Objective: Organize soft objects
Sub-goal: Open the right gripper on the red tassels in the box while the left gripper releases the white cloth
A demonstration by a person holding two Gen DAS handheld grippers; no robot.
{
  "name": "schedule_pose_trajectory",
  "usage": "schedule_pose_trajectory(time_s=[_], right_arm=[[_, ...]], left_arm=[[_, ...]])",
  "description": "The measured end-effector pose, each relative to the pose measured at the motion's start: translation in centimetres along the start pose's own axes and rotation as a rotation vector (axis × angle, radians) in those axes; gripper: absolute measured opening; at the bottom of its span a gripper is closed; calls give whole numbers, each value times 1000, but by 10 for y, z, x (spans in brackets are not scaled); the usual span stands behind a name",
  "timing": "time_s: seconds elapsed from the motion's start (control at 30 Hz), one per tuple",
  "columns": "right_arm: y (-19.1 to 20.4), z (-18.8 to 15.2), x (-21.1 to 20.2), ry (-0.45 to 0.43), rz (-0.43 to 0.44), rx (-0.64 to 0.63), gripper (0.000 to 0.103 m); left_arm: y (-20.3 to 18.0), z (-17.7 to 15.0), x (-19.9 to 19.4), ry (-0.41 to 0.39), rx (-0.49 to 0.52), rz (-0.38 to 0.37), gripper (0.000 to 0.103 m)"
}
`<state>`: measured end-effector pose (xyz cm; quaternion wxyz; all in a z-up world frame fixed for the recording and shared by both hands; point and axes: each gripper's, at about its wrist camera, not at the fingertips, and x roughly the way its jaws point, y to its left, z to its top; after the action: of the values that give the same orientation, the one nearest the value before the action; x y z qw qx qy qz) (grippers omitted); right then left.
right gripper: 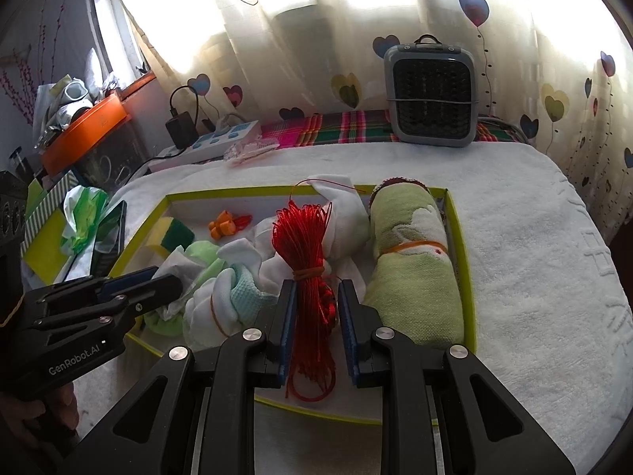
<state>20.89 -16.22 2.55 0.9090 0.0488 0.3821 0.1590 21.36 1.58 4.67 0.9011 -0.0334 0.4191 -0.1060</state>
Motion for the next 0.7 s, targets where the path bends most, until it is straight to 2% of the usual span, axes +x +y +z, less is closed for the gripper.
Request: schedule_pose_trajectory(time_s=[0.53,0.7], right_arm=[[0,-2,-2,-10,1,1,23],[2,-3,-4,-19,2,-1,29]], left_arm=[[-1,-2,-1,-4,8,12,35],[-2,-3,-1,0,7,17,39]])
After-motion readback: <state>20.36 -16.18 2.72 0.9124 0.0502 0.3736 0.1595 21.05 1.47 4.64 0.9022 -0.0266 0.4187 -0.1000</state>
